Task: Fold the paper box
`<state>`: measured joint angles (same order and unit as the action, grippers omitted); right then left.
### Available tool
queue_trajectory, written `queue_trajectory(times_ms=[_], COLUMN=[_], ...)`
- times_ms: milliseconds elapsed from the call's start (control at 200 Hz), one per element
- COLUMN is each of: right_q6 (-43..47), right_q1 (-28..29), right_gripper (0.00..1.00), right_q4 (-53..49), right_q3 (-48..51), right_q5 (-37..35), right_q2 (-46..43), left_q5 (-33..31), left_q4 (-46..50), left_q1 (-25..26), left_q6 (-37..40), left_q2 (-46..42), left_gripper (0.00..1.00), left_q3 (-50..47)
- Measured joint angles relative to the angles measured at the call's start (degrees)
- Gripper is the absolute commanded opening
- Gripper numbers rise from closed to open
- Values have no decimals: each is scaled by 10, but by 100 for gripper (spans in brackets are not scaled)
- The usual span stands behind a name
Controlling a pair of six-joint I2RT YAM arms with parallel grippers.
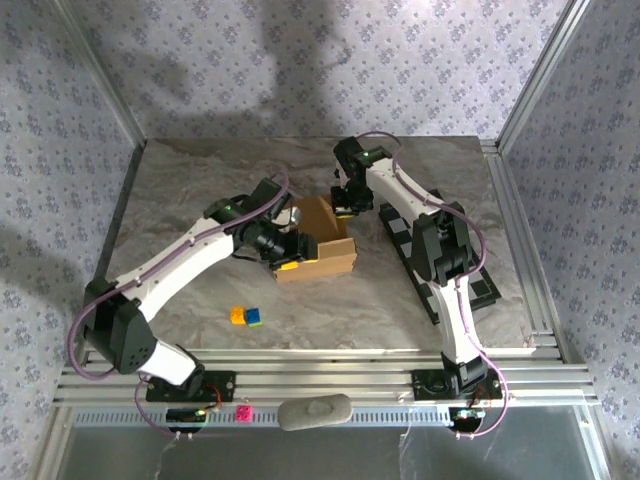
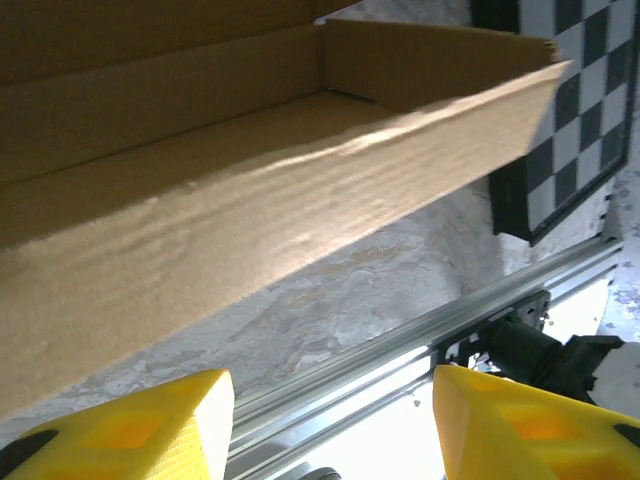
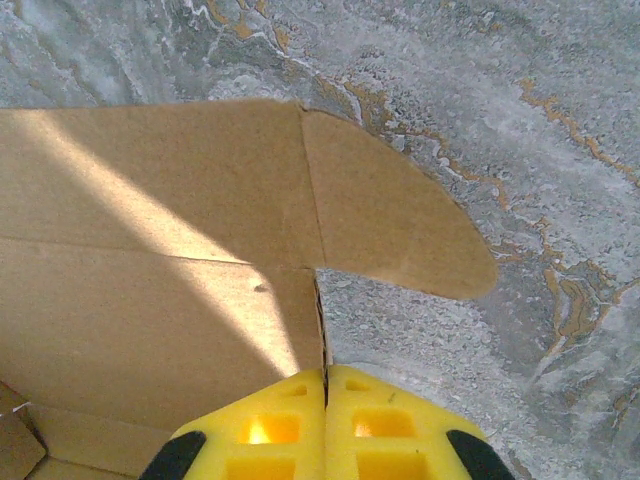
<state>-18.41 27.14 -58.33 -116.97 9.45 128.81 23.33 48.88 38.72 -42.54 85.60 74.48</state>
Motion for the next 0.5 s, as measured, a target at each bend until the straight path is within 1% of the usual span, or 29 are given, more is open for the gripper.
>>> queue_trajectory(times_ms=[110, 250, 390, 500], right_q6=[0, 4, 11, 13], right_q1=[0, 0, 1, 4], right_gripper=[0, 0, 0, 0], right_q4=[0, 3, 11, 24], right_q3=[-3, -7, 2, 30], right_q5=[-1, -1, -2, -9], right_q2=[0, 0, -10, -40], left_q5=[-3, -21, -37, -47], left_q4=[9, 2, -24, -30], left_q1=[-1, -4, -26, -44], left_q6=[2, 2, 2, 3], left_q2=[32, 46, 52, 63], left_gripper=[54, 53, 53, 53], left_q3=[11, 27, 29, 42])
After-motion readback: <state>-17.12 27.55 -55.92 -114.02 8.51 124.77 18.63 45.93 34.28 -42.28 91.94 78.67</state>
